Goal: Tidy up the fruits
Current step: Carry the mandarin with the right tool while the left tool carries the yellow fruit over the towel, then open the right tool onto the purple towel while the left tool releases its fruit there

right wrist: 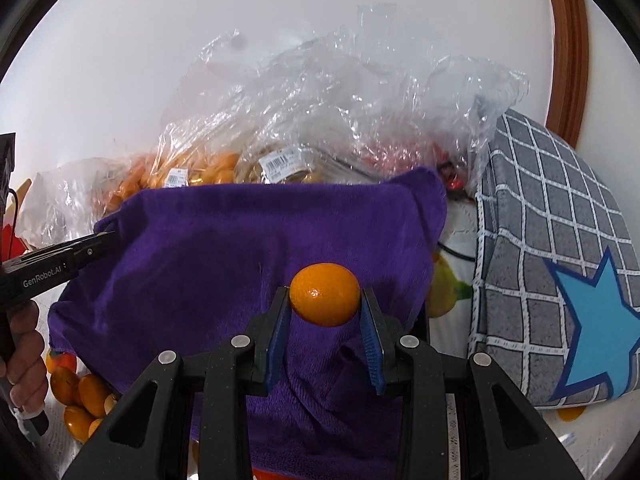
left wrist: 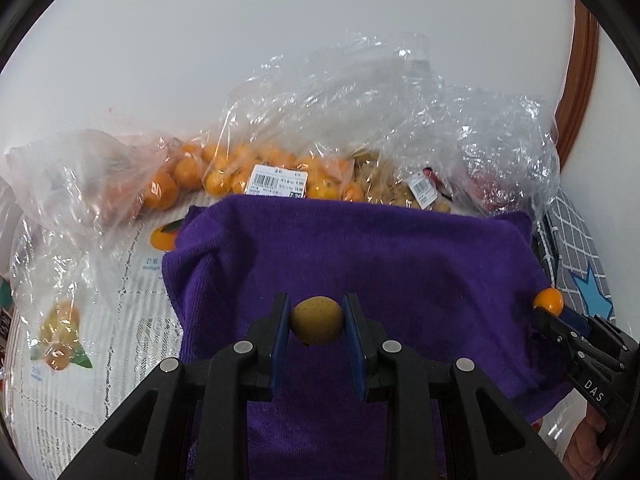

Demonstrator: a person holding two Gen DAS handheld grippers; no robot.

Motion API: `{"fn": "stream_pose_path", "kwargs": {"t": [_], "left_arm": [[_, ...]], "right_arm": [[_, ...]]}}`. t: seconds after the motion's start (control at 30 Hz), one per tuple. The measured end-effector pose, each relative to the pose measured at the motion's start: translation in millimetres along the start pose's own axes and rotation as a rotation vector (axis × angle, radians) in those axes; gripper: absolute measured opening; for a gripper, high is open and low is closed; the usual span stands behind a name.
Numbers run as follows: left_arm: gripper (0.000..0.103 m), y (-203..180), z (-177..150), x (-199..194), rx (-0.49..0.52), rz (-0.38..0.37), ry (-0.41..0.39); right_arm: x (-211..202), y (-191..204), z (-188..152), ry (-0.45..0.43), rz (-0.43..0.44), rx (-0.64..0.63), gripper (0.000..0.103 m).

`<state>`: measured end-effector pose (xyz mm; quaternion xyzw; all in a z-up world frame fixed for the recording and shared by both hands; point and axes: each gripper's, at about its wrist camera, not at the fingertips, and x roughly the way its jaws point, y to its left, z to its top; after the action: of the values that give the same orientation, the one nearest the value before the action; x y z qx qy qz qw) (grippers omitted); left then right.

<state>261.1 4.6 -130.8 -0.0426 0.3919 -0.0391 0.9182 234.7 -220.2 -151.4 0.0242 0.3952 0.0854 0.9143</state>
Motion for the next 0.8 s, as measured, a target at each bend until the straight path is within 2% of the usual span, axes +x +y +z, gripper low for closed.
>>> {"fn": "stream_pose_path", "kwargs": {"t": [0.27, 0.57, 0.6, 0.7, 0.8], "left_arm": [[0.025, 0.9, -4.6, 14.3, -0.014, 0.016, 0.069], [0.026, -0.3, -5.3, 19.5, -0.017, 0.025, 0.107], [0.026, -1.1, -5.7, 20.0, -0.016, 0.026, 0.112], [0.026, -3.6, -6.1, 20.3, -0.012, 0.024, 0.115], [0.026, -6.0, -6.5, 17.7, -0.013, 0.015, 0.116]], "right_arm": [[8.5, -1.7, -4.2, 0.022, 0.011, 0.010, 0.034], [12.5, 1.3, -7.9, 0.038, 0.011, 0.002, 0.035], [12.0, 0.9, -8.1, 0.035, 0.009, 0.004, 0.038], [7.4, -0.6, -7.2, 0.020, -0.011, 0.000, 0.059], [-3.0, -5.0, -7.5, -0.018, -0.004, 0.018, 0.069]]}}
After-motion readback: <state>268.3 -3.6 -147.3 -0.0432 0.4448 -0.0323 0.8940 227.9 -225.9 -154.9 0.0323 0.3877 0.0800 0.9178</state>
